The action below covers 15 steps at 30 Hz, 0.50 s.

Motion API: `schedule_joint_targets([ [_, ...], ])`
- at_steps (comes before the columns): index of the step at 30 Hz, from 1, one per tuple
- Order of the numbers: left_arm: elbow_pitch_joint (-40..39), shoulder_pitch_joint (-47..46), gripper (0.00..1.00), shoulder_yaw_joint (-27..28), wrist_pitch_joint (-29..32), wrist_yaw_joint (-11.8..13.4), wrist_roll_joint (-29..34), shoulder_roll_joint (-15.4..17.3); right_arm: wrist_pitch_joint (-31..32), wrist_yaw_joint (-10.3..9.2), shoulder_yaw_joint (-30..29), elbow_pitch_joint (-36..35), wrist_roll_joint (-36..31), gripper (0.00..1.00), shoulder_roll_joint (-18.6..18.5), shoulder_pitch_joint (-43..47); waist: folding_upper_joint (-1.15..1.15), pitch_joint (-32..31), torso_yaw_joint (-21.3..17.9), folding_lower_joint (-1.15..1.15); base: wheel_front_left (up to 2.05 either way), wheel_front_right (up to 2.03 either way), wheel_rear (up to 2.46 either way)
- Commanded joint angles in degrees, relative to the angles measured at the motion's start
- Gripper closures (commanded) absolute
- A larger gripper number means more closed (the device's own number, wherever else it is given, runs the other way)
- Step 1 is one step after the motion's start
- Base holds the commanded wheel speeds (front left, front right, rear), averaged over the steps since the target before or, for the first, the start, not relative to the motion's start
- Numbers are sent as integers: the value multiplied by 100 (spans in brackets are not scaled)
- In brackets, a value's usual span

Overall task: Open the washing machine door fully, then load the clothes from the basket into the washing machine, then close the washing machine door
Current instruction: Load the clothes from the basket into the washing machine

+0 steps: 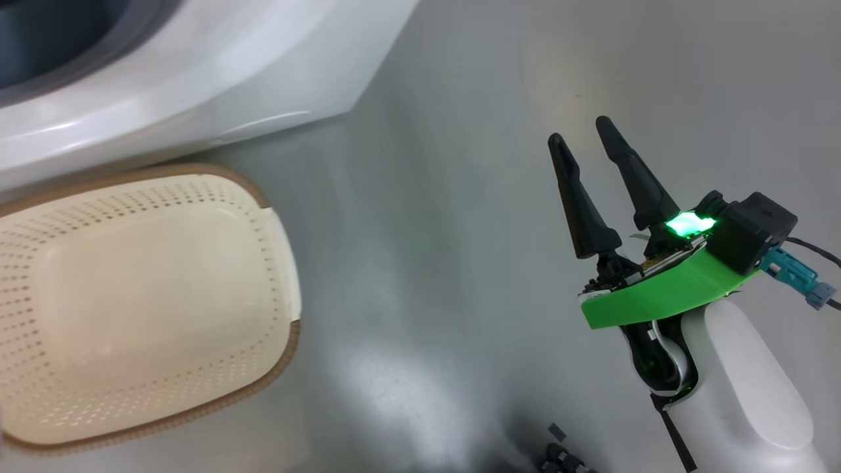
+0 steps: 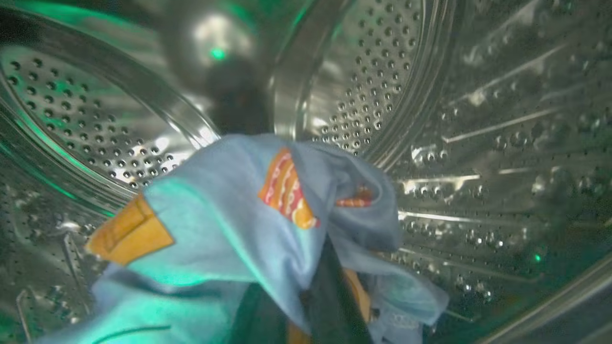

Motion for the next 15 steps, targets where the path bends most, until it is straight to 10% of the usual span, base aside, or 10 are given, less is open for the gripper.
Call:
schedule_joint_targets([
  [1, 59, -42, 69, -10, -32, 50, 80, 240, -27, 9, 62, -116, 47, 0, 18, 109, 0, 77, -148, 0, 0, 0, 0],
  [2, 178, -67, 17, -14, -36, 58, 84, 246, -27, 9, 56, -109, 46, 0, 21, 118, 0, 65, -156, 0, 0, 0, 0],
  [3, 321, -98, 0, -17, -38, 72, 80, 241, -27, 9, 52, -102, 44, 0, 23, 125, 0, 51, -157, 0, 0, 0, 0],
  [15, 1451, -79, 0, -69, 225, -6, -143, -21, -27, 9, 101, -20, 19, 0, -33, 127, 0, -325, 124, 0, 0, 0, 0],
])
